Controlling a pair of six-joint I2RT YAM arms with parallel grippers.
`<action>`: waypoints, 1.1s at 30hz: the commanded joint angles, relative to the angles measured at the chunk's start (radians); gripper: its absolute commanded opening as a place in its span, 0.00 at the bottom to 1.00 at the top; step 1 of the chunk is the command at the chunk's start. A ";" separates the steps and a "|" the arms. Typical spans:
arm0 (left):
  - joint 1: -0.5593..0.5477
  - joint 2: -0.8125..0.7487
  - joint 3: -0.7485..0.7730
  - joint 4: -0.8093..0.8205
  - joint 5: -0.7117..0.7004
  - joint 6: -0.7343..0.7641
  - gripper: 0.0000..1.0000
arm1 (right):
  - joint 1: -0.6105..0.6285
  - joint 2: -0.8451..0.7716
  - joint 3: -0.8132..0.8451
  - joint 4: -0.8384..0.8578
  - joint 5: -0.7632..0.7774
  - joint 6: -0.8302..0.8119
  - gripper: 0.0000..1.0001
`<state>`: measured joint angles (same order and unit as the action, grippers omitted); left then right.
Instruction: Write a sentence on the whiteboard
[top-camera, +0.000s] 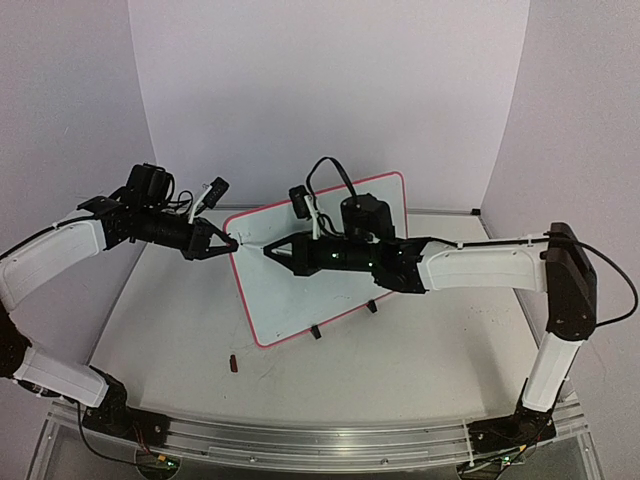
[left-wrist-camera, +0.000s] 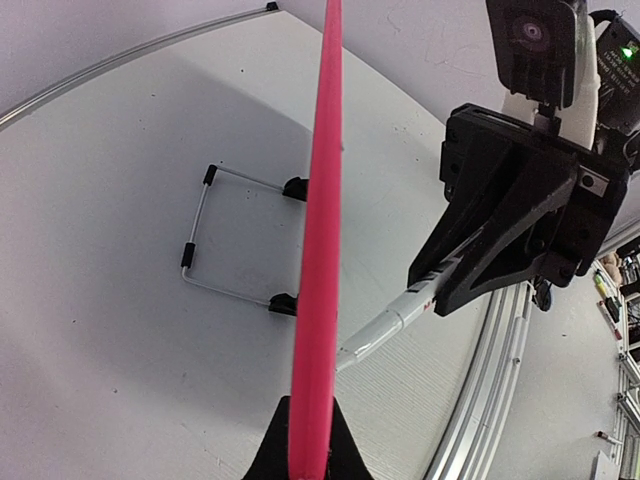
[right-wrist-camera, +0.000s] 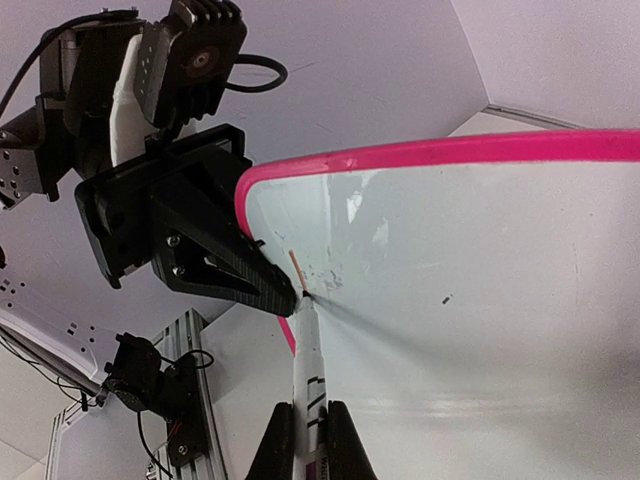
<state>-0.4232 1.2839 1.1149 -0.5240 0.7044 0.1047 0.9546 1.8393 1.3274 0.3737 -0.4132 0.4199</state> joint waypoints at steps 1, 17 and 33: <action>-0.003 -0.014 0.008 0.012 0.034 0.023 0.00 | -0.008 0.001 -0.018 0.002 0.038 0.011 0.00; -0.003 -0.020 0.007 0.012 0.026 0.023 0.00 | -0.003 -0.045 -0.051 -0.010 -0.015 0.006 0.00; -0.004 -0.017 0.008 0.011 0.022 0.025 0.00 | 0.056 -0.098 -0.004 -0.003 0.109 -0.079 0.00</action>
<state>-0.4244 1.2839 1.1149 -0.5243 0.7059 0.1071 1.0026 1.7337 1.2698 0.3584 -0.3888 0.3769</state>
